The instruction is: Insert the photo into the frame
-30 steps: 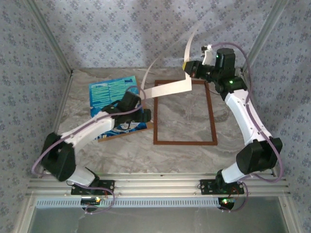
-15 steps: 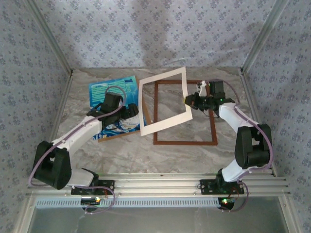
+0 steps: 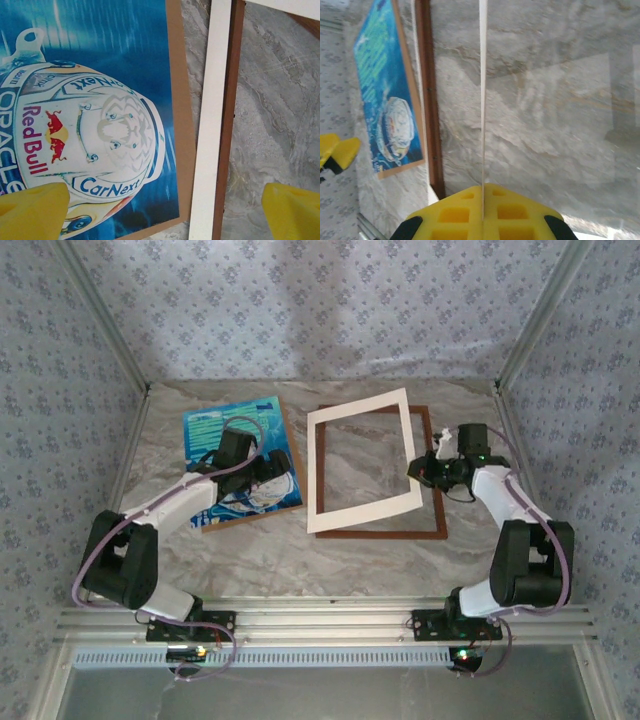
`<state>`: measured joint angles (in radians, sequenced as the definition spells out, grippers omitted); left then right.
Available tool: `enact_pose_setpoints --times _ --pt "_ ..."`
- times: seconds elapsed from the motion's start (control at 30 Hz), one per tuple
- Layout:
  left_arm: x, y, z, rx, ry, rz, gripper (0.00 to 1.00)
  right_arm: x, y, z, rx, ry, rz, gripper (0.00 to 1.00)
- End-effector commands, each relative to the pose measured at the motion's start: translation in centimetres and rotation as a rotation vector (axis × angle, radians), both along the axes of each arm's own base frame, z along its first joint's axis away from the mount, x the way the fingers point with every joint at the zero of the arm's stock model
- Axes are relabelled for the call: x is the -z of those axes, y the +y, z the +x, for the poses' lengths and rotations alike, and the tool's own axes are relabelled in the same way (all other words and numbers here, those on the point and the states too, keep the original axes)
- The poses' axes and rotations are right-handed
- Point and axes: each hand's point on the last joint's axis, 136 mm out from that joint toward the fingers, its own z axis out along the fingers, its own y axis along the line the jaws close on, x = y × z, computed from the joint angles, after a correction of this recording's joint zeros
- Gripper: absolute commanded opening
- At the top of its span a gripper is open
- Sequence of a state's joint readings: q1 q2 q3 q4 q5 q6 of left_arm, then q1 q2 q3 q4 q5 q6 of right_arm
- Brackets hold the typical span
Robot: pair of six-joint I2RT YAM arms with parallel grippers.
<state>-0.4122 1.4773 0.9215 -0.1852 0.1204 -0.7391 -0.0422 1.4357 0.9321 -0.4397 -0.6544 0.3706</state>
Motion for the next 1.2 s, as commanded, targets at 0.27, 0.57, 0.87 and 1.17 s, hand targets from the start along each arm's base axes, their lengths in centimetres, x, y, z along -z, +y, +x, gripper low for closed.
enact_pose_setpoints --times 0.27,0.57,0.87,1.17 --pt "-0.8 -0.7 0.8 0.011 -0.009 -0.041 0.99 2.1 -3.9 -2.5 0.082 0.089 -0.201 0.05" --pt "-0.6 -0.8 0.5 0.024 0.0 -0.041 0.99 2.8 -5.1 -2.6 0.127 0.094 -0.225 0.05" --pt "-0.6 -0.9 0.5 0.028 0.001 -0.042 0.98 1.9 -5.1 -1.2 0.057 0.015 -0.265 0.05" --pt "-0.5 -0.8 0.4 0.032 0.005 -0.039 0.99 1.2 -5.0 0.3 0.023 -0.05 -0.276 0.05"
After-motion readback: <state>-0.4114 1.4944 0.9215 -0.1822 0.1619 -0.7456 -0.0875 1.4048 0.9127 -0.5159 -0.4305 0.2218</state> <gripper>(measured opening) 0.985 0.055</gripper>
